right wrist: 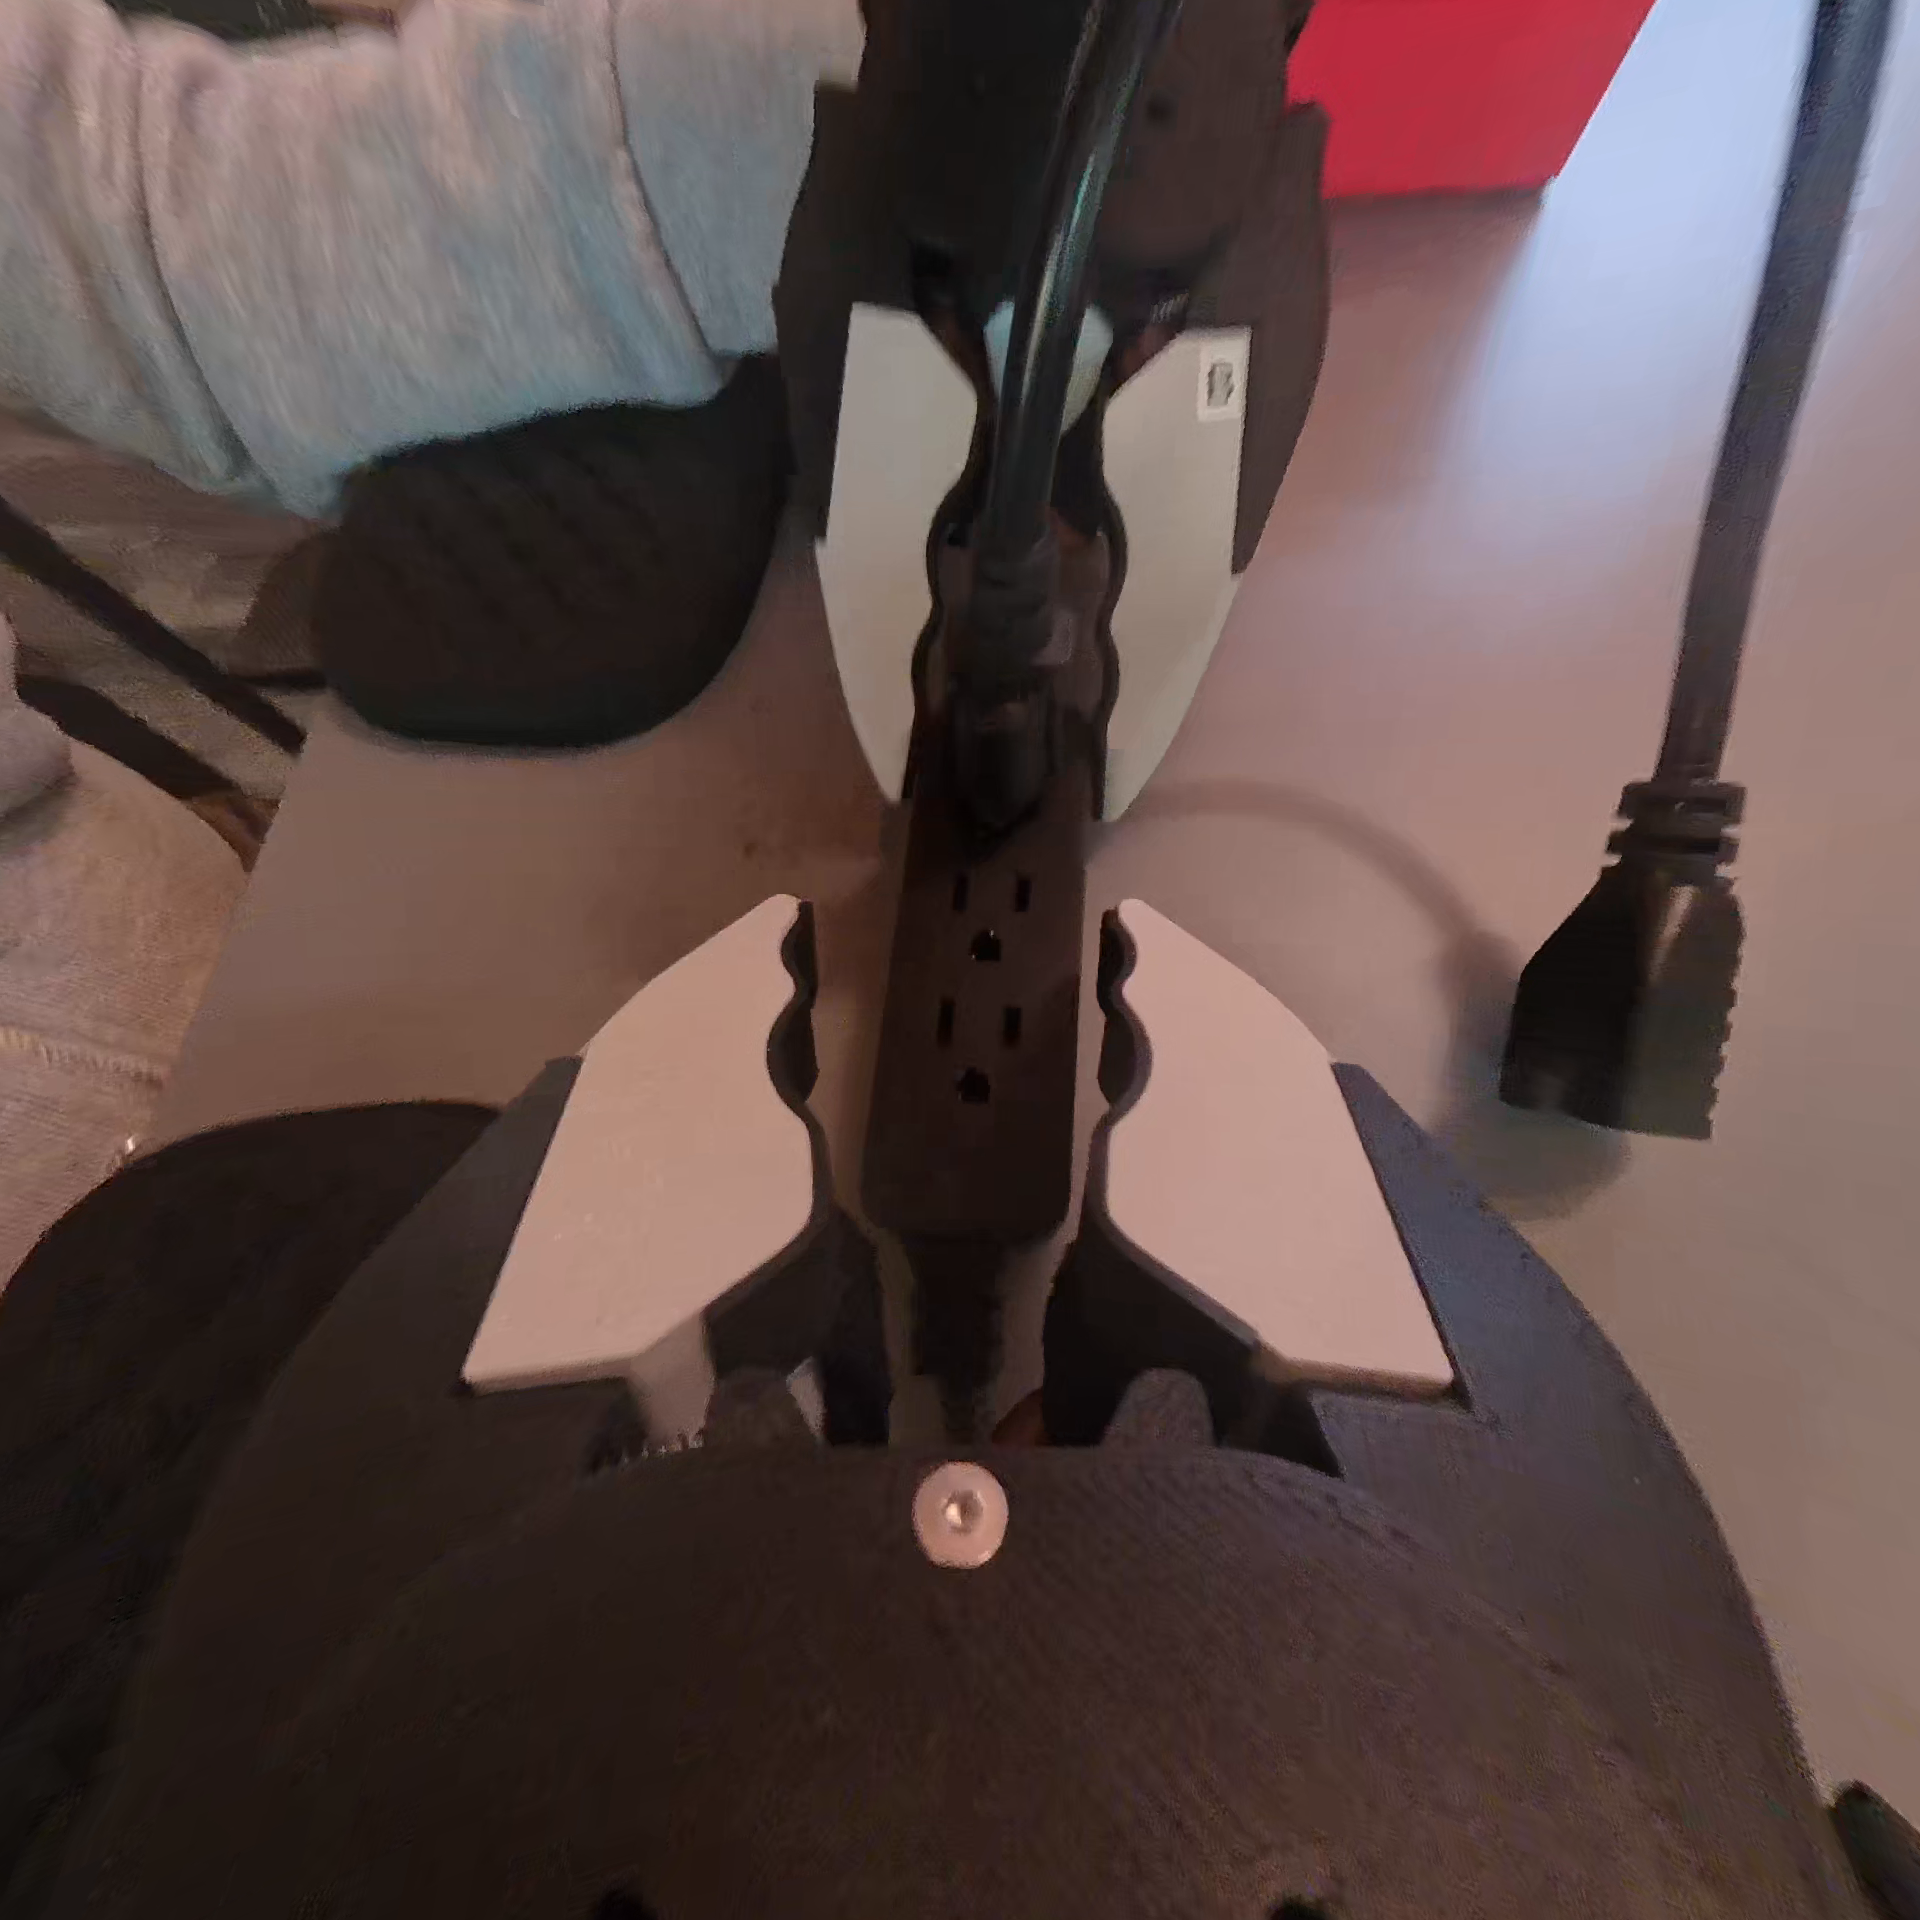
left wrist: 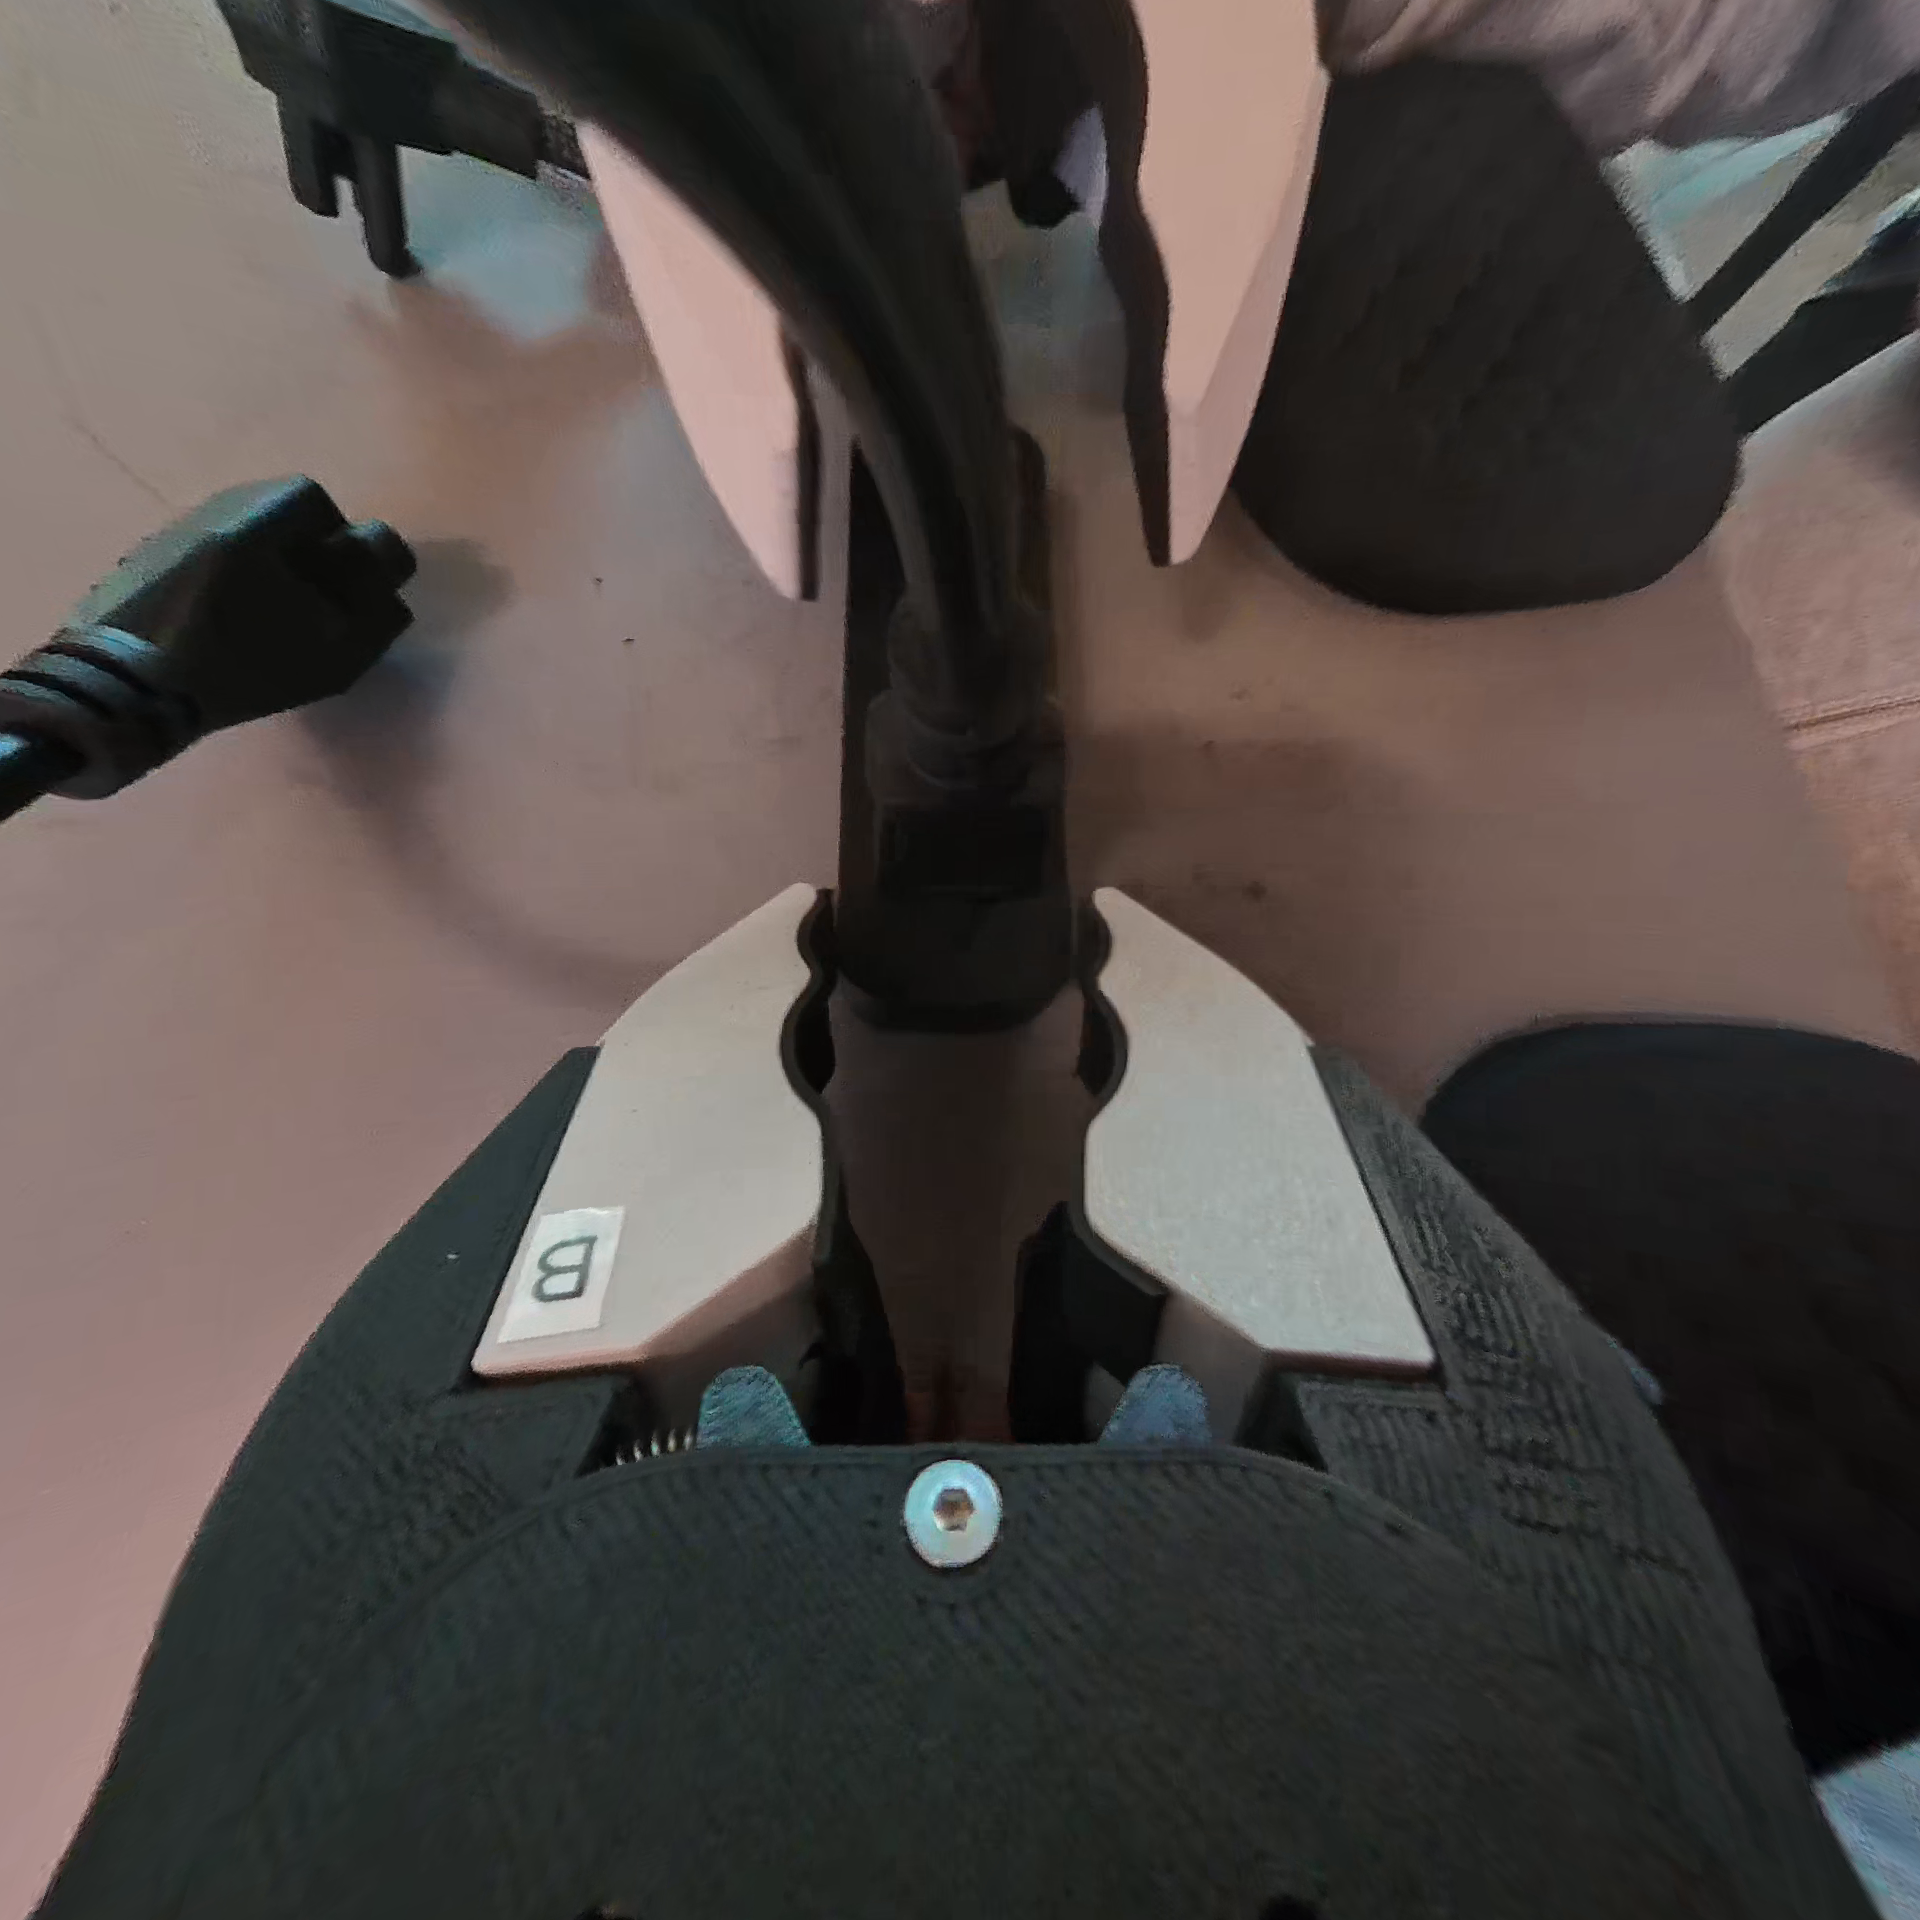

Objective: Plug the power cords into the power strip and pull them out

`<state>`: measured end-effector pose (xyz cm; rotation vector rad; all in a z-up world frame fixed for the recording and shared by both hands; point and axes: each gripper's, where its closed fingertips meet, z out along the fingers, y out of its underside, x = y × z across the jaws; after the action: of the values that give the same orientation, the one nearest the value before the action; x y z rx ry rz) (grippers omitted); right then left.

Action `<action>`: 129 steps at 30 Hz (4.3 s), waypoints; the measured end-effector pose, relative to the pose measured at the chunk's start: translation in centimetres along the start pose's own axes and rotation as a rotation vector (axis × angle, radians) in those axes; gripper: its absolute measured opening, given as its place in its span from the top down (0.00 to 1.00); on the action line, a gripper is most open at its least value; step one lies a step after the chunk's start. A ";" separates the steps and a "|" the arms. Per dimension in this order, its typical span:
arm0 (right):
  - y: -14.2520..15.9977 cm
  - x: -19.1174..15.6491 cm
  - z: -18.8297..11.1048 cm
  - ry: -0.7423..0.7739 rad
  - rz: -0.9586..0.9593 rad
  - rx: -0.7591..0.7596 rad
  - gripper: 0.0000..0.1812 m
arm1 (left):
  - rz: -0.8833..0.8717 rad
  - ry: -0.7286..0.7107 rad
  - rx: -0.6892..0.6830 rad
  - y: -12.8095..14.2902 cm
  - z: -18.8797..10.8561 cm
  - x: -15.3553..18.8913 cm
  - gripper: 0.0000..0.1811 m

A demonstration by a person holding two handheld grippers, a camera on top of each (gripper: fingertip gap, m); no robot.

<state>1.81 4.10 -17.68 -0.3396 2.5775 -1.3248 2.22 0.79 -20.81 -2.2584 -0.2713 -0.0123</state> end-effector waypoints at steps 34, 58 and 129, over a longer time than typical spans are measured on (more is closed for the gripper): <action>-6.3 0.2 1.9 0.091 -0.069 0.219 0.94 | -0.020 0.023 0.012 -0.5 0.8 0.3 0.76; -6.2 -0.2 1.8 0.016 0.035 0.212 0.94 | -0.024 0.037 0.010 -0.6 1.0 0.6 0.76; -0.2 -0.2 2.0 0.133 -0.106 -0.251 0.85 | -0.043 0.078 -0.016 -0.6 1.5 1.1 0.75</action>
<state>2.66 2.52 -18.63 -0.4513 2.8819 -1.0894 3.06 2.54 -21.25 -2.2623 -0.2784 -0.1257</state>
